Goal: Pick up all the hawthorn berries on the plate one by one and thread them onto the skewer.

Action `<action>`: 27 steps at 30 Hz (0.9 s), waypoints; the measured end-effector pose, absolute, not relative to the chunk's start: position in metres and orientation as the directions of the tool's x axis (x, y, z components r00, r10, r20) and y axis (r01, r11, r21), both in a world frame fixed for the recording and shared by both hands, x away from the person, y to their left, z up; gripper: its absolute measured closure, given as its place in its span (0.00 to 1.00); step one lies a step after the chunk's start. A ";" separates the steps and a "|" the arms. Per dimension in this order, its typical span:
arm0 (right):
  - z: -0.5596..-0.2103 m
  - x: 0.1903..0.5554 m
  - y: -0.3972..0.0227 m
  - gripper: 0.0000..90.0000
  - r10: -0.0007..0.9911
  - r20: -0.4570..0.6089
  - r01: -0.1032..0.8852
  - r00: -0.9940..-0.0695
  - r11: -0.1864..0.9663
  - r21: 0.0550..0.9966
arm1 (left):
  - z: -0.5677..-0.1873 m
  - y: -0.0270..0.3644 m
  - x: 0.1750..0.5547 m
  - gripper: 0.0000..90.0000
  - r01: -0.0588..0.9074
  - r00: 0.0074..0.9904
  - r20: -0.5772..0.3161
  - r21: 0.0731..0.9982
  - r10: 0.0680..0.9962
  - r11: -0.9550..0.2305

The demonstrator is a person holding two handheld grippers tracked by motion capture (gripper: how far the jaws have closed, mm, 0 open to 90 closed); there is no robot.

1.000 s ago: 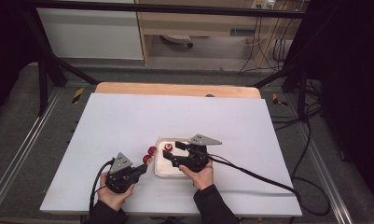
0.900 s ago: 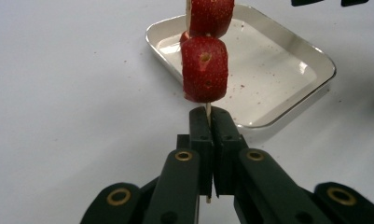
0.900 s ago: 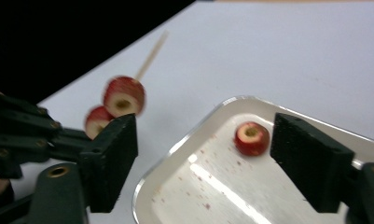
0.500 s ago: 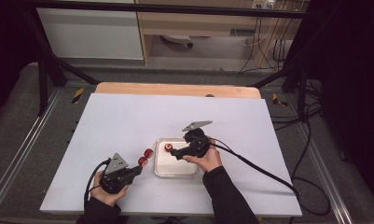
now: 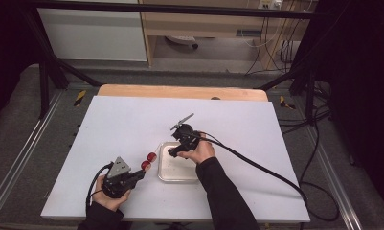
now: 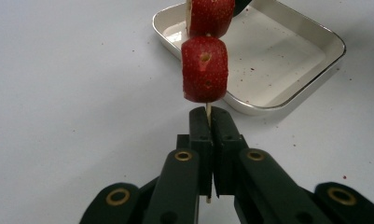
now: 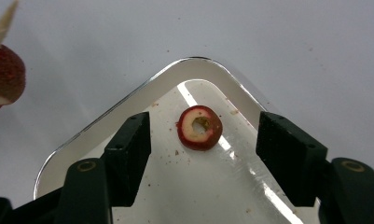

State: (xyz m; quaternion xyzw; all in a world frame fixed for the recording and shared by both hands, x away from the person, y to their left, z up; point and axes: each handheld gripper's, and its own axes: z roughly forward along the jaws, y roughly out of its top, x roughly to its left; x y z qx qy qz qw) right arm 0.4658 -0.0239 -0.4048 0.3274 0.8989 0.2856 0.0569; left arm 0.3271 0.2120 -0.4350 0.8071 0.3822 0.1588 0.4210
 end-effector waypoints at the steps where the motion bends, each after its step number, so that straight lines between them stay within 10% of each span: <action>1: -0.406 0.467 -0.021 0.42 0.619 0.087 0.558 -0.781 0.628 0.542 | -0.435 0.212 0.327 0.98 0.482 0.658 -0.063 0.801 0.750 -0.355; 27: -0.419 0.485 -0.012 0.68 0.638 0.158 0.630 -0.754 0.633 0.450 | -0.436 0.210 0.326 0.98 0.481 0.663 -0.058 0.797 0.746 -0.365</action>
